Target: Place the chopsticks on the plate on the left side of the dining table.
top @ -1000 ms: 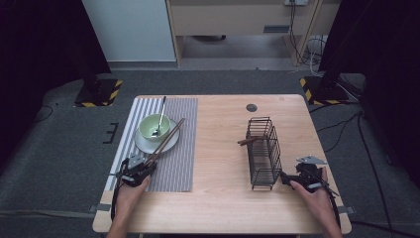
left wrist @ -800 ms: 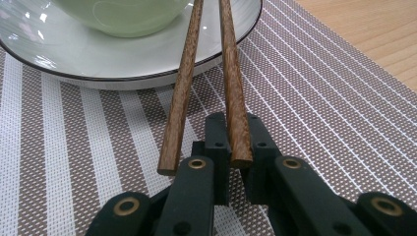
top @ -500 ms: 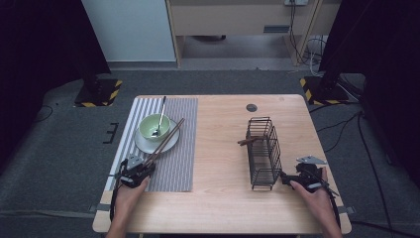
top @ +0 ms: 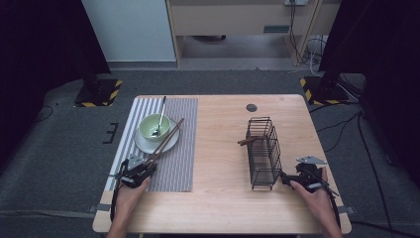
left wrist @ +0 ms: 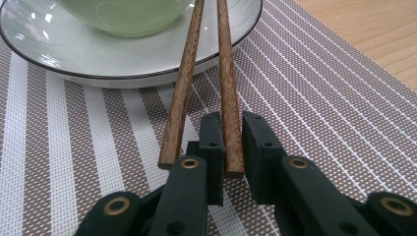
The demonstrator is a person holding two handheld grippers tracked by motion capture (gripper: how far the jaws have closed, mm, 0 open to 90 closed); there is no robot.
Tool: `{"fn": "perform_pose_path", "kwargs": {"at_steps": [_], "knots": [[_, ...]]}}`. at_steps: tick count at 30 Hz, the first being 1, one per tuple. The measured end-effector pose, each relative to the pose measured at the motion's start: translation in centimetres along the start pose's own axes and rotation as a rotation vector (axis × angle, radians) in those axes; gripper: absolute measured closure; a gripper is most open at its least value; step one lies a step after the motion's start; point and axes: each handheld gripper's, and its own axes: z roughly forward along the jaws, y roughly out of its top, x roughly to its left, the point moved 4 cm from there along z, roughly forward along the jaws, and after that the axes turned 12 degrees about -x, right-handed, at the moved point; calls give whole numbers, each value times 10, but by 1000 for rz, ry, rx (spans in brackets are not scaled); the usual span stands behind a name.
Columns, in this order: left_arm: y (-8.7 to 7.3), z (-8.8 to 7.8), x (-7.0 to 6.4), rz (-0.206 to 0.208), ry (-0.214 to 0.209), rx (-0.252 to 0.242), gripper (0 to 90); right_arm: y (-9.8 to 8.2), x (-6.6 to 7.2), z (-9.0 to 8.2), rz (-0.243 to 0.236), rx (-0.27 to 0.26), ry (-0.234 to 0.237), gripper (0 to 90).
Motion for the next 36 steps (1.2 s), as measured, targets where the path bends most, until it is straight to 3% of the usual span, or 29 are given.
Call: {"fn": "perform_pose_path", "kwargs": {"at_steps": [9,18,22,25,36], "knots": [[9,-5,-4,3,3,-59,703,0,0,0,0,0,0,7],[23,-14,0,-18,14,-150,608,0,0,0,0,0,0,7],[23,-13,4,-4,35,-140,535,0,0,0,0,0,0,7],[21,-11,7,-19,40,-134,467,0,0,0,0,0,0,6],[15,-4,9,7,56,-85,400,0,0,0,0,0,0,7]]}}
